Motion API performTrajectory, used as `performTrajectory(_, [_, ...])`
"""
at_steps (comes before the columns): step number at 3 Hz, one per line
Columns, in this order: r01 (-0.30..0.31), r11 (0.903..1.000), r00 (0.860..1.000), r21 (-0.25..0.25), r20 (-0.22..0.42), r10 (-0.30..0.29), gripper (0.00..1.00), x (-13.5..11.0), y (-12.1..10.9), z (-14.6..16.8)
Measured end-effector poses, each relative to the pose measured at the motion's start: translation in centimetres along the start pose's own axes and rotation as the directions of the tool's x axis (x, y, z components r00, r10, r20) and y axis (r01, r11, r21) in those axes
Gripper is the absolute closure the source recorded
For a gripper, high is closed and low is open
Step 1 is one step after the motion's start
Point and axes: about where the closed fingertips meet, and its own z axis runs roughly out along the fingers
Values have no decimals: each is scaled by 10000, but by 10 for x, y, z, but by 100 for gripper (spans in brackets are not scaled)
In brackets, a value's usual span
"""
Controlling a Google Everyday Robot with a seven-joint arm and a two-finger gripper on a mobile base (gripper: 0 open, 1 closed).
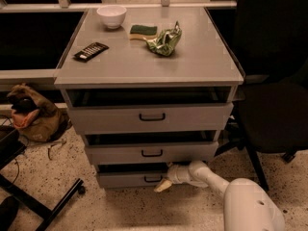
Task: Open bottom drawer
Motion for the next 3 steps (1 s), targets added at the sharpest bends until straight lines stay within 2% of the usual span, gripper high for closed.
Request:
performTrajectory(1, [-248,9995,9994,-197,-231,244,0,9,15,-11])
performTrajectory(2, [-249,9995,9994,-198,-231,244,0,6,14,-13])
performTrajectory(3, [-668,9957,9960,-640,-631,627,0,18,42,-30])
